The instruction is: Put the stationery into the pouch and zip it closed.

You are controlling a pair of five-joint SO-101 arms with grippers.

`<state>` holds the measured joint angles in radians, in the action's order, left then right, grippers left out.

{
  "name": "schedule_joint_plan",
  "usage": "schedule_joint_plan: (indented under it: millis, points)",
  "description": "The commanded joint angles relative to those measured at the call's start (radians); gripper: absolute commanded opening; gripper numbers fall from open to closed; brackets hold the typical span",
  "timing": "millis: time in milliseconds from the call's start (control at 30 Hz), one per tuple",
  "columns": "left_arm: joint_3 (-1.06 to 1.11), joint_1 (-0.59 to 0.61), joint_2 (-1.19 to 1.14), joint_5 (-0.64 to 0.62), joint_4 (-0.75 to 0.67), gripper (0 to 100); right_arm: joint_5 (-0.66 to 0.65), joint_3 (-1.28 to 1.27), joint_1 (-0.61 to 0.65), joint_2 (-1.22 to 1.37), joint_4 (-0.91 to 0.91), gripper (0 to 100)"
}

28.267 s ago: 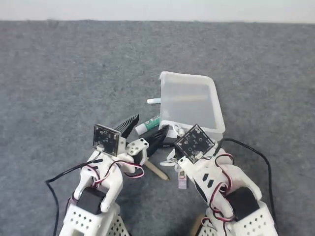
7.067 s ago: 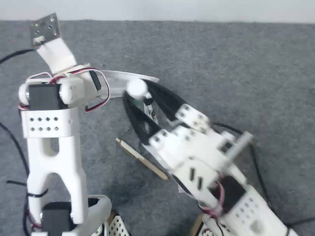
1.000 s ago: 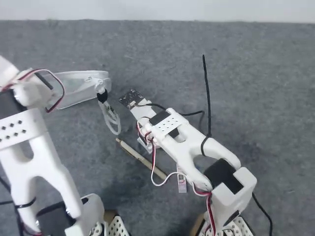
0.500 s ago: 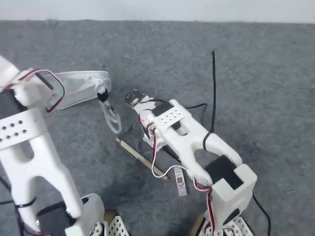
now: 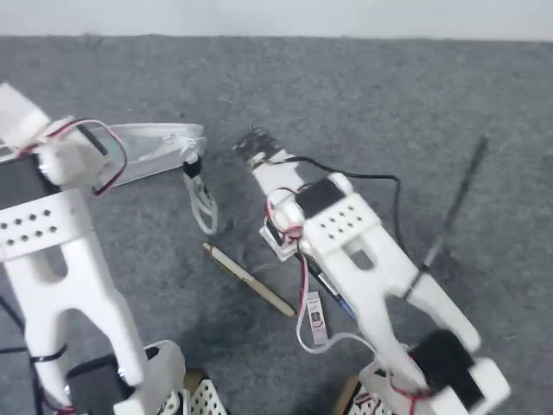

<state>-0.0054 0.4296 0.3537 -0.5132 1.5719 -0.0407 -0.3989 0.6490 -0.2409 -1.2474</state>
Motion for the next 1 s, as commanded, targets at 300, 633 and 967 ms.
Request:
schedule_joint_plan:
  millis: [300, 633, 967]
  points:
    - [-0.051, -0.215, 0.054, -0.006, 0.048, 1, 0.051, -0.130, -0.105, -0.432, 0.182, 0.6]
    - [-0.113, -0.339, 0.058, -0.011, 0.137, 1, 0.164, -0.203, -0.107, -0.547, 0.317, 0.6]
    - [-0.177, -0.354, 0.057, -0.011, 0.180, 1, 0.253, -0.229, -0.180, -0.630, 0.387, 0.6]
